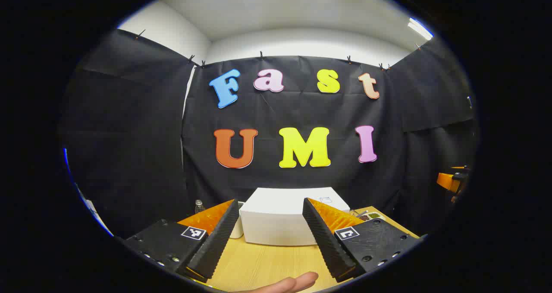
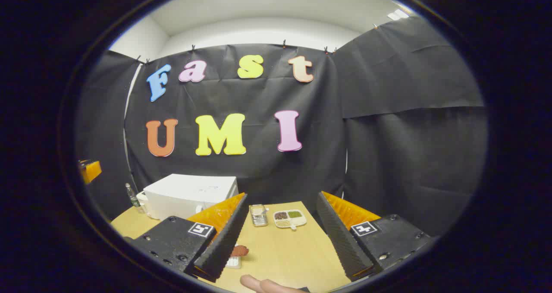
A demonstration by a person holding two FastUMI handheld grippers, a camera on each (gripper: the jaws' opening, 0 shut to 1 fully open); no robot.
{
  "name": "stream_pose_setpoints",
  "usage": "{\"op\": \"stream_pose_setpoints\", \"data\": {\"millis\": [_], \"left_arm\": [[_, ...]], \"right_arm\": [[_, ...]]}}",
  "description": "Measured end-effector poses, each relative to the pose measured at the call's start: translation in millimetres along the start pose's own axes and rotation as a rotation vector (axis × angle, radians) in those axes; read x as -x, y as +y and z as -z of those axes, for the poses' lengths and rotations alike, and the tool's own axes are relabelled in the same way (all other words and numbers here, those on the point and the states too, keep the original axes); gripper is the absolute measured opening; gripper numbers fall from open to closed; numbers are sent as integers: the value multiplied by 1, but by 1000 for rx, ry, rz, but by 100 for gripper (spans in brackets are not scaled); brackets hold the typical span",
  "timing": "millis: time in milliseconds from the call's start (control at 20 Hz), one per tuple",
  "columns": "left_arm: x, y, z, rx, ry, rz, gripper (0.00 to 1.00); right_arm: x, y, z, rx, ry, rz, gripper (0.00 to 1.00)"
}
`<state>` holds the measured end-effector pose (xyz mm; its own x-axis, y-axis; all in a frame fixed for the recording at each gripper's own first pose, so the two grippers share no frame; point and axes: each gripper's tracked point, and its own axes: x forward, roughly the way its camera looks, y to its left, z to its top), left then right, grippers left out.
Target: Open the microwave oven with the left hand, put the food in, and close the microwave oven.
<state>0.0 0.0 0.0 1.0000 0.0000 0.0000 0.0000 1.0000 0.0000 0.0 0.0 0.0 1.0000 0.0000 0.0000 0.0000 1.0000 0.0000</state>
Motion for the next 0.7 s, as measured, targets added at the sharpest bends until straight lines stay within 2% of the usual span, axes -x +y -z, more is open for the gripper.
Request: {"op": "stream_pose_setpoints", "data": {"millis": [50, 100, 150, 200, 700], "left_arm": [[2, 3, -3, 2, -7, -2, 92], [4, 5, -6, 4, -13, -2, 92], [6, 5, -8, 5, -18, 1, 92], [7, 6, -9, 5, -18, 0, 92], [6, -5, 1, 6, 12, 25, 92]], "right_arm": [[1, -3, -4, -1, -4, 5, 100], [4, -5, -7, -4, -13, 8, 100], [6, -6, -11, -5, -20, 7, 91], [8, -7, -12, -4, -27, 7, 100], [17, -13, -16, 19, -55, 11, 100]]}}
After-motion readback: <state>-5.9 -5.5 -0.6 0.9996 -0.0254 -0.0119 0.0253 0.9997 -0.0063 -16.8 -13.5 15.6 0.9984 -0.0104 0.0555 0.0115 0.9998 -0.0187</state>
